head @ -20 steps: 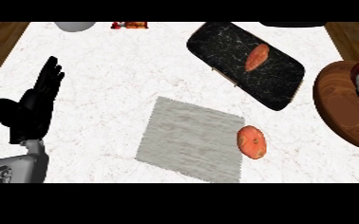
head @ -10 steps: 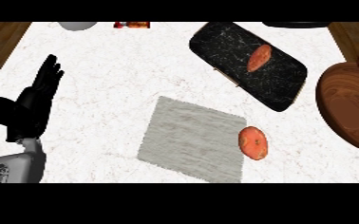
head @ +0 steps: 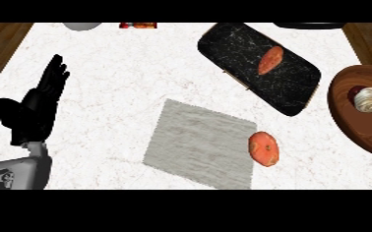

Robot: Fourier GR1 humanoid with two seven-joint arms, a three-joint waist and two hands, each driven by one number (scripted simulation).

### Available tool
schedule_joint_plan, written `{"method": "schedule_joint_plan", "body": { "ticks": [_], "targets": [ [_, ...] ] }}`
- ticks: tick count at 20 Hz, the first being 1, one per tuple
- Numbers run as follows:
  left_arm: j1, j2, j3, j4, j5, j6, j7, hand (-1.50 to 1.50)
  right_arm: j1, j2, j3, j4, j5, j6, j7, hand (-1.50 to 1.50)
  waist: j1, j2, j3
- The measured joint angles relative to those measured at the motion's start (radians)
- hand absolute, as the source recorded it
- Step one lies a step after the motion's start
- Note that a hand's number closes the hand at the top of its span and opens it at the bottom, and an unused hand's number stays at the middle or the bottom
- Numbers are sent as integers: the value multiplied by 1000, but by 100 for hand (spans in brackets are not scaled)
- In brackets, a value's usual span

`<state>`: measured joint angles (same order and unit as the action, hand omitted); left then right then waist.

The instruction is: Pick the cupcake from the placemat and place it in the bowl

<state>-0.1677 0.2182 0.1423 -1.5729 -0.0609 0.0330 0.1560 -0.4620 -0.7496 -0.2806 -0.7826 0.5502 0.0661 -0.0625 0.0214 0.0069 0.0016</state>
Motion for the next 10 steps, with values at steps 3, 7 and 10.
{"method": "schedule_joint_plan", "body": {
  "ticks": [3, 7, 10],
  "targets": [
    [-3, 1, 8, 15, 6, -4, -13, 0, -34, 2, -47, 103, -48, 11, -105, -150, 0, 1, 1],
    [3, 4, 15, 18, 5, -2, -16, 0, -71, 25, -177, 146, -196, 42, -176, -150, -10, -3, 2],
    [4, 16, 28, 14, 15, -10, -11, 0, -98, 19, -291, 179, -317, 76, -208, -150, -16, -5, 2]
  ]
}}
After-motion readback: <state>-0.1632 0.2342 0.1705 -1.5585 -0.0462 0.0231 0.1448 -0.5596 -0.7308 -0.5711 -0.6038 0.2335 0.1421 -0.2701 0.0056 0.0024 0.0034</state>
